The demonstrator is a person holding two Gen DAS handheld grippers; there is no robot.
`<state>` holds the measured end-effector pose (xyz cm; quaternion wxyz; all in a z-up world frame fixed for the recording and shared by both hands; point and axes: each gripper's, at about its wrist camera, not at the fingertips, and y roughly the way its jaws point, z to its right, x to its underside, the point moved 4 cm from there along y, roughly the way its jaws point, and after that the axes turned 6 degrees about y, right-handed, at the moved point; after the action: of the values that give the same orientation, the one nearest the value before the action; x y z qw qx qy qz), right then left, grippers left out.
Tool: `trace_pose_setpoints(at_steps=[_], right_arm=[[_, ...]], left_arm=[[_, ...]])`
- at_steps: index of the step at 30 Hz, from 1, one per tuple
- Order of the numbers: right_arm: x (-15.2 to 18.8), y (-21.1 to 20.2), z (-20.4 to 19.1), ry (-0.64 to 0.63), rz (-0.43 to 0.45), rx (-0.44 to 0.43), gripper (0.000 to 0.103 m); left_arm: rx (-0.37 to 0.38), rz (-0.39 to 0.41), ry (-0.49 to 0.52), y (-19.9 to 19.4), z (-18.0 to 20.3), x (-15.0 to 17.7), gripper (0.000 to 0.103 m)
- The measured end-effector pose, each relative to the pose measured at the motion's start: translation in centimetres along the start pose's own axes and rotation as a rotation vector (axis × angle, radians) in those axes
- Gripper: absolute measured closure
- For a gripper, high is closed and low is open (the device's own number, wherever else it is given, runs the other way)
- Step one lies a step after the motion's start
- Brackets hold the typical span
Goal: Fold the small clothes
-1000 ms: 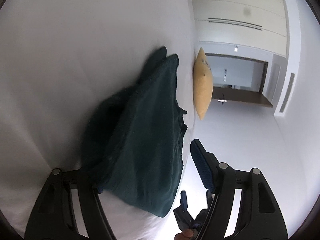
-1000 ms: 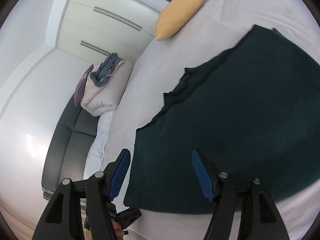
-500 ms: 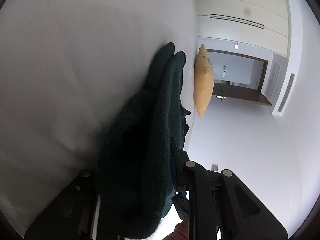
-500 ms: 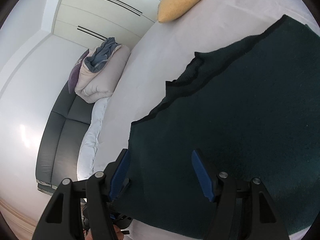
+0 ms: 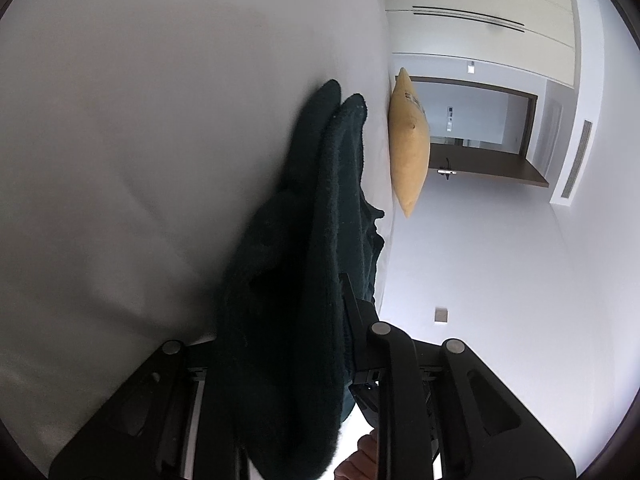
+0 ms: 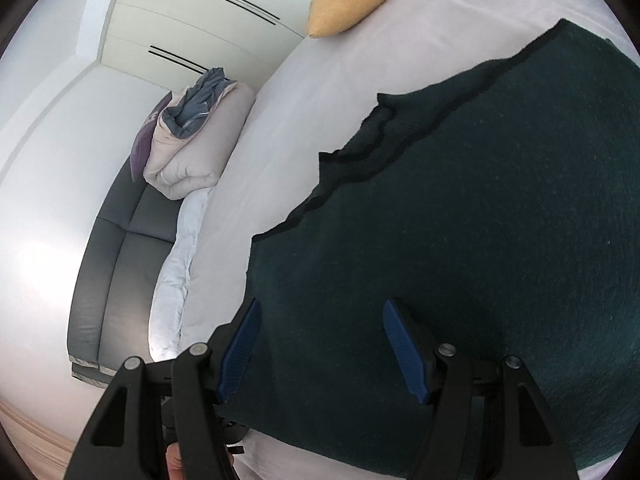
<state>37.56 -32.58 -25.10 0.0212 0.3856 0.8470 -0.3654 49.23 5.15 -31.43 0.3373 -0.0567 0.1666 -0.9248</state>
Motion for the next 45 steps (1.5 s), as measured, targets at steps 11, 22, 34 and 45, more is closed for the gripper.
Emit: trace_pose_setpoints(at_steps=[11, 22, 34, 45], right_arm=[[-0.2, 0.9, 2.1, 0.049, -0.053, -0.023, 0.035], [-5.0, -3.2, 4.0, 0.207, -0.063, -0.224, 0.023], [-5.9, -2.5, 2.9, 0.094, -0.058, -0.111, 0.022], [-5.9, -1.5, 3.0, -0.070, -0.089, 0.037, 0.066]], left_arm=[[-0.080, -0.006, 0.288, 2.2, 8.3, 1.5, 0.091], [-0.237, -0.193, 0.874, 14.2, 18.6, 12.8, 0.091], [-0.365, -0.225, 1.168, 18.5, 17.9, 20.1, 0.091], [-0.403, -0.220, 1.305, 18.9, 17.9, 24.0, 0.091]])
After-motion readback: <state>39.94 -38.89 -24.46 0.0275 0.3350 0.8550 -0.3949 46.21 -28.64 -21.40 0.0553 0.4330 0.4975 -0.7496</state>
